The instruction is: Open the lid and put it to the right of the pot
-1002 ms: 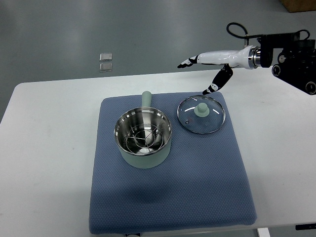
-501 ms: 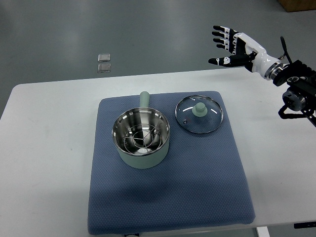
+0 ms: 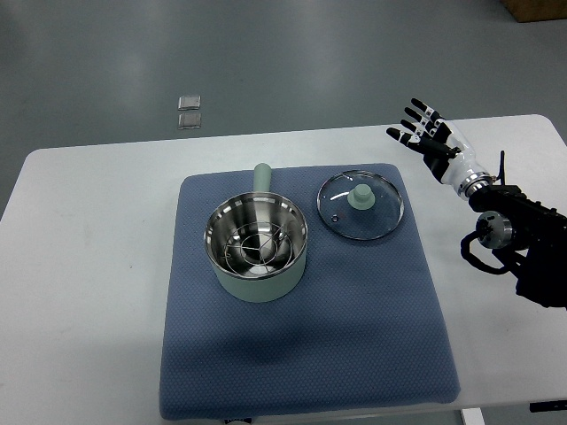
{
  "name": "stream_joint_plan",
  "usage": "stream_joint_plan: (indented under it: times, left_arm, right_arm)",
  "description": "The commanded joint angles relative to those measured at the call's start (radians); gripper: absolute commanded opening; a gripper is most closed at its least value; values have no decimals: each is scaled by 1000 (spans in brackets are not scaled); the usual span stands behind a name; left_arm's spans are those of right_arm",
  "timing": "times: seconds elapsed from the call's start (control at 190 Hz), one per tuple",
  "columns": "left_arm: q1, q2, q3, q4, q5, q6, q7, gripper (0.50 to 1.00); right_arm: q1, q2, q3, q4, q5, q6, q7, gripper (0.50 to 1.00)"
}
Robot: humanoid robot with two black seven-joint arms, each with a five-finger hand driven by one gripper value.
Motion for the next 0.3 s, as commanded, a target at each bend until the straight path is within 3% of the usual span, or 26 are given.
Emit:
stream_joint_plan:
  times: [0.0, 0.29]
  left_arm:
    - [0, 0, 0, 0, 0, 0, 0, 1000]
    - [0, 0, 0, 0, 0, 0, 0, 1000]
  right_arm:
    - [-9, 18, 20, 0, 0, -5, 2, 930]
    - [-19, 20, 20, 0, 0, -54, 33, 930]
